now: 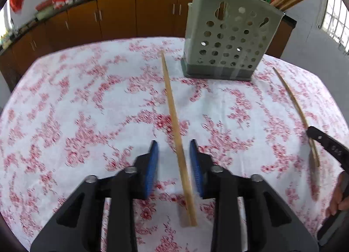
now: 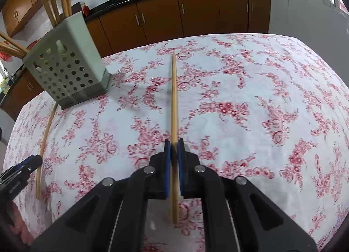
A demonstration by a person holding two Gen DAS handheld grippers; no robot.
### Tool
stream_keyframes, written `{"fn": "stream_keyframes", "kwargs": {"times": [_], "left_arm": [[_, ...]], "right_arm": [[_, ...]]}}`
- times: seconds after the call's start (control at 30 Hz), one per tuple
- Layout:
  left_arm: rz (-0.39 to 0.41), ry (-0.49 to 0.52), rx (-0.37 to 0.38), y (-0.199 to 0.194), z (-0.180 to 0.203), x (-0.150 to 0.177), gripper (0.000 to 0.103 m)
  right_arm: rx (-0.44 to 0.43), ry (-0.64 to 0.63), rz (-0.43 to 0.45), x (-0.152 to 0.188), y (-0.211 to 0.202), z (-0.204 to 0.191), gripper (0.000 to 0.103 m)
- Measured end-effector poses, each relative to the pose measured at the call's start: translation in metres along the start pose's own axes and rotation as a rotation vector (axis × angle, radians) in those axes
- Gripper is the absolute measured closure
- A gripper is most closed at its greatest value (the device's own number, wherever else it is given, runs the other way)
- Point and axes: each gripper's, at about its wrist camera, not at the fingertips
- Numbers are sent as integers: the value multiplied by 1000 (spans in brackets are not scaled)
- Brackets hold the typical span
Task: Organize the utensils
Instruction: 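Grasp one of the last chopsticks with the right tool while the left tool grasps the other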
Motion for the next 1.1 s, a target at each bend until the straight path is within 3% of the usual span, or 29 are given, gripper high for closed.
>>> {"fn": "stream_keyframes", "kwargs": {"times": [0.03, 0.07, 0.3, 1.1], "left_arm": [[6, -1, -12, 0, -1, 0, 95], [3, -10, -20, 2, -3, 0, 96], [-17, -72, -47, 8, -36, -2, 96], [9, -57, -17, 8, -41, 2, 94]], "right_arm": [[-4, -4, -1, 0, 0, -2, 95], [-12, -11, -3, 1, 0, -4, 95], [-47, -80, -21, 5, 4, -24, 95], [-46, -130, -26, 8, 7, -34, 95]]}}
Point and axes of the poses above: each gripper's, at about its wrist camera, not at the fingertips, and y roughly the way its jaws point, z to its right, x to its underside, and after that the axes turned 13 degrees about -x, right-handed
